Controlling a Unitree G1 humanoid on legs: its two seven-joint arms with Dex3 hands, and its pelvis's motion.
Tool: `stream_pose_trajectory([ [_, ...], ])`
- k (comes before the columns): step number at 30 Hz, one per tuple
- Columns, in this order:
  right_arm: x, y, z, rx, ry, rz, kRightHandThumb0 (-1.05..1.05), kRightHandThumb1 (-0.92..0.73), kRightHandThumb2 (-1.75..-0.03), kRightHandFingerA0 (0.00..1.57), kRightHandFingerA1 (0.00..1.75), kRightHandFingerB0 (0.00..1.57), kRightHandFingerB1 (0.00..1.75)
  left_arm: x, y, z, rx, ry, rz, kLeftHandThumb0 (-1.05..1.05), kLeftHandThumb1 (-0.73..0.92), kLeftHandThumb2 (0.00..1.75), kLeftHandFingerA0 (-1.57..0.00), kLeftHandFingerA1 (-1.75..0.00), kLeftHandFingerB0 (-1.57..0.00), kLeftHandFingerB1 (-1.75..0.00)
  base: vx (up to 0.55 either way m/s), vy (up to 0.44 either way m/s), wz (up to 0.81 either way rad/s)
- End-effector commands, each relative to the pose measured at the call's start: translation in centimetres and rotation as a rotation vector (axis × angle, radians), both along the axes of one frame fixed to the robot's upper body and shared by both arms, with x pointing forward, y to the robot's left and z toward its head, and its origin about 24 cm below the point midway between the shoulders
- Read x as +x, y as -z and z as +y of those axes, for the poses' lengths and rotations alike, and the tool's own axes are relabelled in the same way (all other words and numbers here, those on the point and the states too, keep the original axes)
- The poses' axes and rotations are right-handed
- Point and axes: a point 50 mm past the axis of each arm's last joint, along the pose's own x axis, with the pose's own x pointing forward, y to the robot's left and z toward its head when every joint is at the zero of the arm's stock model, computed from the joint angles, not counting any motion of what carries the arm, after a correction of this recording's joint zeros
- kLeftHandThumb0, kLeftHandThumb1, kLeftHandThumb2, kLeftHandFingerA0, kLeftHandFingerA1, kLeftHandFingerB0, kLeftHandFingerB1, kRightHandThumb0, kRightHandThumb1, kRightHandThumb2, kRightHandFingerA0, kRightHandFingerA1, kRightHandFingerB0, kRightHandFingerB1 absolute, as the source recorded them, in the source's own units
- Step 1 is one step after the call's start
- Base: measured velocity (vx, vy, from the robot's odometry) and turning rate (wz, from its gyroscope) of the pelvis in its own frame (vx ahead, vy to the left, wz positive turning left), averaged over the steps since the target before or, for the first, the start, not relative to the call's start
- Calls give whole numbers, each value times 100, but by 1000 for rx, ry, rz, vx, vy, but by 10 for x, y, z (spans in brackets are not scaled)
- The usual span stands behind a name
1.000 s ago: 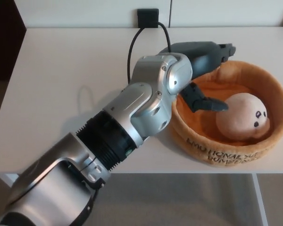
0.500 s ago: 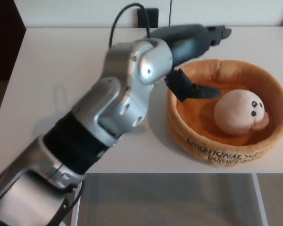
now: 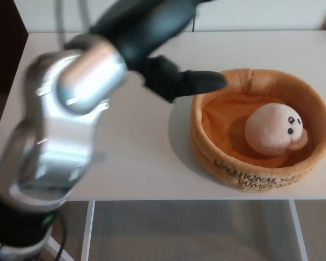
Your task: The robot walks towards a table in front, picks a dumpling toy with left hand and puts it in an orange round plate
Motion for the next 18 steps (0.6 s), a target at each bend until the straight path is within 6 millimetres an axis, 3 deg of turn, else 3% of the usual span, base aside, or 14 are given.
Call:
stream_pose_trajectory([
  [1, -13, 3, -3, -46, -35, 18, -24, -63, -59, 66, 57, 51, 37, -146, -6, 87, 123, 109, -287, -81, 56, 58, -20, -37, -20, -28, 0, 0, 0],
  [2, -12, 2, -4, -49, -36, 17, -24, -63, -59, 66, 57, 51, 37, -160, 11, 95, 166, 70, -202, -81, 56, 58, -20, -37, -20, -28, 0, 0, 0],
  [3, -12, 2, -4, -50, -36, 17, -24, -63, -59, 66, 57, 51, 37, -164, 14, 97, 176, 63, -183, -81, 56, 58, -20, -37, -20, -28, 0, 0, 0],
  [4, -14, 2, -5, -53, -34, 20, -23, -64, -59, 68, 57, 51, 38, -172, 31, 98, 197, 26, -69, -71, 51, 57, -29, -37, -23, -29, 0, 0, 0],
  [6, -16, 3, -6, -57, -31, 23, -23, -64, -59, 68, 57, 51, 38, -185, 50, 99, 227, -16, 77, -71, 51, 57, -29, -37, -23, -29, 0, 0, 0],
  [7, -20, 4, -5, -54, -35, 35, -25, -63, -59, 74, 69, 50, 37, -193, 66, 104, 237, -48, 179, -69, 43, 73, -28, -44, -23, -38, 0, 0, 0],
  [8, -25, 7, -4, -49, -41, 48, -25, -63, -59, 74, 69, 50, 37, -201, 81, 108, 244, -73, 272, -69, 43, 73, -28, -44, -23, -38, 0, 0, 0],
  [11, -26, 7, -3, -48, -42, 51, -25, -63, -59, 74, 69, 50, 37, -205, 84, 109, 244, -76, 293, -69, 43, 73, -28, -44, -23, -38, 0, 0, 0],
  [12, -26, 7, -4, -44, -34, 50, -26, -63, -58, 73, 67, 51, 39, -207, 105, 115, 279, -111, 406, -62, 48, 56, -42, -42, -36, -32, 0, 0, 0],
  [13, -28, 7, -5, -40, -23, 48, -26, -63, -58, 73, 67, 51, 39, -217, 133, 120, 339, -138, 548, -62, 48, 56, -42, -42, -36, -32, 0, 0, 0],
  [15, -28, 7, -5, -39, -21, 48, -26, -63, -58, 73, 67, 51, 39, -221, 138, 121, 352, -140, 576, -62, 48, 56, -42, -42, -36, -32, 0, 0, 0],
  [16, -28, 7, -5, -47, -37, 54, -27, -64, -59, 77, 82, 53, 39, -224, 149, 122, 427, -146, 628, -70, 55, 62, -40, -42, -31, -32, 0, 0, 0],
  [18, -29, 7, -5, -57, -57, 66, -28, -64, -59, 81, 81, 52, 38, -230, 167, 123, 551, -172, 692, -67, 56, 60, -41, -41, -31, -32, 0, 0, 0],
])
